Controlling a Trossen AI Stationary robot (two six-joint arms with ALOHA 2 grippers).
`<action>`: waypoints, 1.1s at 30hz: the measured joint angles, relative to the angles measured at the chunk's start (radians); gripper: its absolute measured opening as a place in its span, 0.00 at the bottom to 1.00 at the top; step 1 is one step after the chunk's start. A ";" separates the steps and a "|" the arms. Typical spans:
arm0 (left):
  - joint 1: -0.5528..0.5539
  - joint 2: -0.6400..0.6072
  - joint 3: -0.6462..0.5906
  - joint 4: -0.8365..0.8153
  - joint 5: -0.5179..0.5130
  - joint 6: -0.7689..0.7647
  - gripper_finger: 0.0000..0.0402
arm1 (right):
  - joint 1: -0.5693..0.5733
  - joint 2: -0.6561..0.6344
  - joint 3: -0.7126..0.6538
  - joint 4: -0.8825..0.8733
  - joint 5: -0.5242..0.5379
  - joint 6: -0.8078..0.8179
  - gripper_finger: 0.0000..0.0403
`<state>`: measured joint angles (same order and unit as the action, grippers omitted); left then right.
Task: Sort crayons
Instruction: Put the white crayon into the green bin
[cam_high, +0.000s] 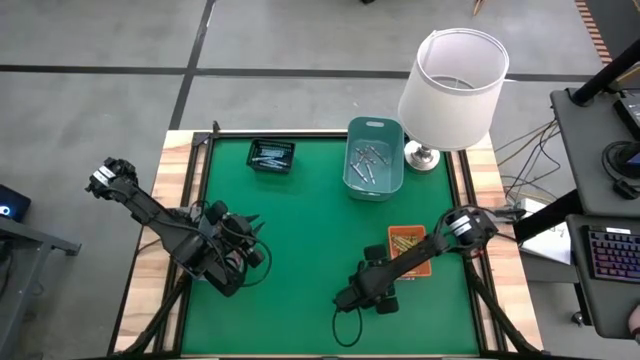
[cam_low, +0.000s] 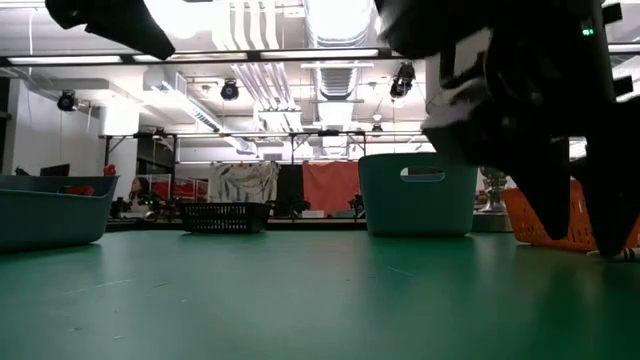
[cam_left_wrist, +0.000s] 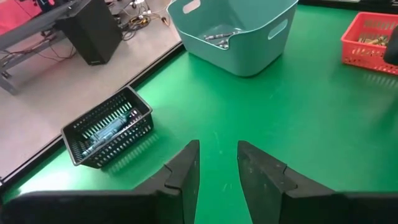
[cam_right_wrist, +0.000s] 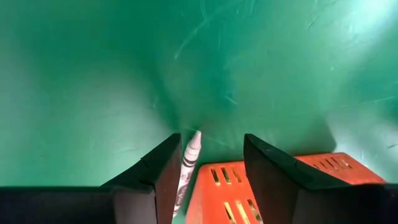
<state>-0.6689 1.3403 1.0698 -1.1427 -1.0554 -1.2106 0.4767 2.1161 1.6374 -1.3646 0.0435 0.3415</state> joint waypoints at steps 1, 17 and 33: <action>0.000 0.000 0.000 0.000 0.000 0.000 0.23 | 0.000 0.007 -0.001 -0.006 -0.001 -0.003 0.41; -0.005 0.000 0.000 0.003 0.001 0.001 0.23 | 0.001 0.041 -0.003 -0.018 -0.008 -0.068 0.27; -0.005 0.000 0.000 0.007 0.001 0.001 0.23 | 0.000 0.044 0.064 -0.001 -0.066 -0.052 0.02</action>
<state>-0.6735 1.3403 1.0695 -1.1357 -1.0542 -1.2098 0.4770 2.1602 1.7017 -1.3655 -0.0222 0.2890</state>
